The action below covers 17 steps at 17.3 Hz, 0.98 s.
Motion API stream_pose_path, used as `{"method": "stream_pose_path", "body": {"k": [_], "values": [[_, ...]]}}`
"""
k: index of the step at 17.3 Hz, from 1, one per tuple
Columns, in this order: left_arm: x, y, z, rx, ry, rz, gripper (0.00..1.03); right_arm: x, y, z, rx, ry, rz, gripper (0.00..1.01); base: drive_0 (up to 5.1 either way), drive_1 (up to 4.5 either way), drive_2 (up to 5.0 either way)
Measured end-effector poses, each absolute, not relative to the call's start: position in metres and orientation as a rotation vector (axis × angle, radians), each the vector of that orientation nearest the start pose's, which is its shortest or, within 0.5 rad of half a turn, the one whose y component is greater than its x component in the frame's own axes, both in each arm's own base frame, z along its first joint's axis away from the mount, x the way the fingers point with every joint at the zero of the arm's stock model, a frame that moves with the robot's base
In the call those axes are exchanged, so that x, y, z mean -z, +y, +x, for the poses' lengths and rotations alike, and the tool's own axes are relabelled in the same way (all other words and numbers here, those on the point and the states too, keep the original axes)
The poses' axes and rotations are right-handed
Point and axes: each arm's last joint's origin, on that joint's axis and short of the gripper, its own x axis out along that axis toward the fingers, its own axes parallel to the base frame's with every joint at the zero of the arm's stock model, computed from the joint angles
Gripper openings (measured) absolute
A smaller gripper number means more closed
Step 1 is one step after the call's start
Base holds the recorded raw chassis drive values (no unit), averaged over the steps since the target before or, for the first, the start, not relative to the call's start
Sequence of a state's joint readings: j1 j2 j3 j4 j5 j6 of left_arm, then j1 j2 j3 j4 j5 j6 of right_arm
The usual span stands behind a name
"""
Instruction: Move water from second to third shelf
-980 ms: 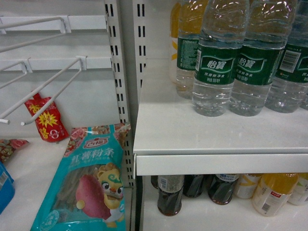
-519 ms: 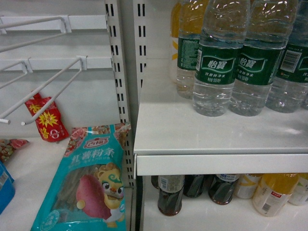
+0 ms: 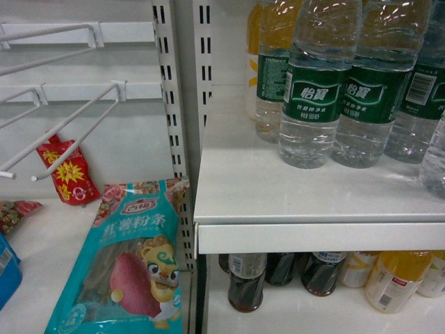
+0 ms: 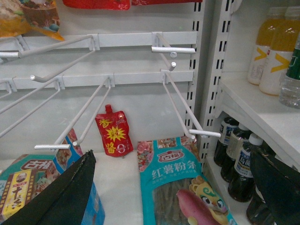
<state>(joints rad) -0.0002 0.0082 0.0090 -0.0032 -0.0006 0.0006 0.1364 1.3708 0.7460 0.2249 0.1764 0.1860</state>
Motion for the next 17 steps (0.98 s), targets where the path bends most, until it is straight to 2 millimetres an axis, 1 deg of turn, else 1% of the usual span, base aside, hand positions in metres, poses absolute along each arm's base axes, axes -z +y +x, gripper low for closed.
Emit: {"method": "stream_pose_path", "body": {"k": [5, 11, 12, 16, 17], "values": [[-0.166, 0.000, 0.098, 0.000, 0.003, 0.001, 0.98, -0.228, 0.032, 0.300, 0.089, 0.399, 0.123, 0.38, 0.0, 0.00, 0.0], [-0.166, 0.000, 0.098, 0.000, 0.003, 0.001, 0.98, -0.228, 0.031, 0.301, 0.086, 0.399, 0.130, 0.38, 0.0, 0.00, 0.0], [-0.166, 0.000, 0.098, 0.000, 0.003, 0.001, 0.98, -0.228, 0.031, 0.301, 0.084, 0.401, 0.134, 0.45, 0.0, 0.00, 0.0], [-0.166, 0.000, 0.098, 0.000, 0.003, 0.001, 0.98, -0.234, 0.026, 0.304, 0.089, 0.370, 0.157, 0.91, 0.0, 0.00, 0.0], [-0.166, 0.000, 0.098, 0.000, 0.003, 0.001, 0.98, -0.234, 0.025, 0.304, 0.093, 0.368, 0.162, 0.99, 0.0, 0.00, 0.0]]}}
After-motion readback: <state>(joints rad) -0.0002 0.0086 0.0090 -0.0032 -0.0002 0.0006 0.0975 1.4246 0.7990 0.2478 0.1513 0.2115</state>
